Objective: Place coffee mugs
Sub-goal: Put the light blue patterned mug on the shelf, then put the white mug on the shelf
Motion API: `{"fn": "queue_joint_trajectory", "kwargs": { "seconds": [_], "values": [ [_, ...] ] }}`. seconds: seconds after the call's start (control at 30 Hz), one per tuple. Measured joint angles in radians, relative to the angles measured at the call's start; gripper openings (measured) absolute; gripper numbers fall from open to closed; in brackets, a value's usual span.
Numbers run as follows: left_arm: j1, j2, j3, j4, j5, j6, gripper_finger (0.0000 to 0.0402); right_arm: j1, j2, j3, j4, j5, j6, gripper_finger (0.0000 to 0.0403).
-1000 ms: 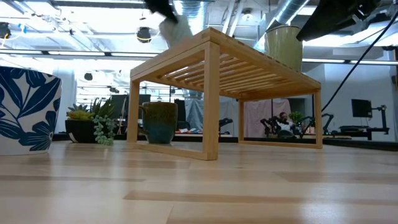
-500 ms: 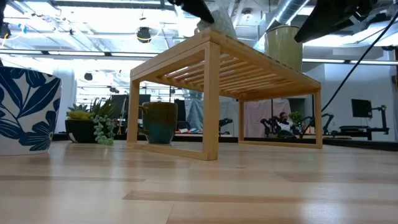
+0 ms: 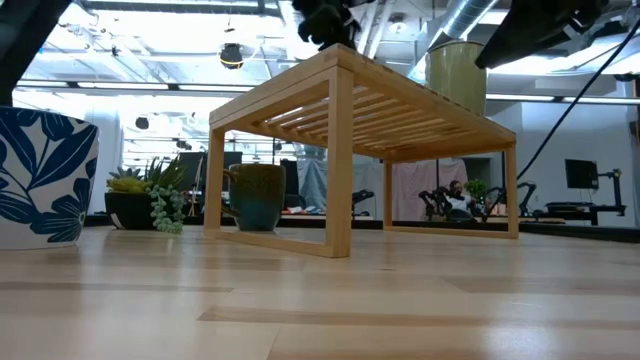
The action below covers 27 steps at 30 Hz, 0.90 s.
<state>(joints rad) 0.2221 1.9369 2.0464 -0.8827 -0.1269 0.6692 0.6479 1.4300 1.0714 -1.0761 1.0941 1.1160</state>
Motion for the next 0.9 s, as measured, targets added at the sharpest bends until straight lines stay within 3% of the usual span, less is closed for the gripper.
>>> {"fn": "queue_joint_trajectory", "kwargs": {
  "seconds": [0.3,0.9],
  "values": [
    [0.009,-0.004,-0.006,-0.003,0.070,-0.009,0.0005,0.000,0.000,0.000,-0.008,-0.001,0.000,0.0205],
    [0.009,-0.004,0.000,0.017,0.060,-0.019,0.0096,0.000,0.000,0.000,-0.008,-0.001,0.000,0.0205]
  ]
}}
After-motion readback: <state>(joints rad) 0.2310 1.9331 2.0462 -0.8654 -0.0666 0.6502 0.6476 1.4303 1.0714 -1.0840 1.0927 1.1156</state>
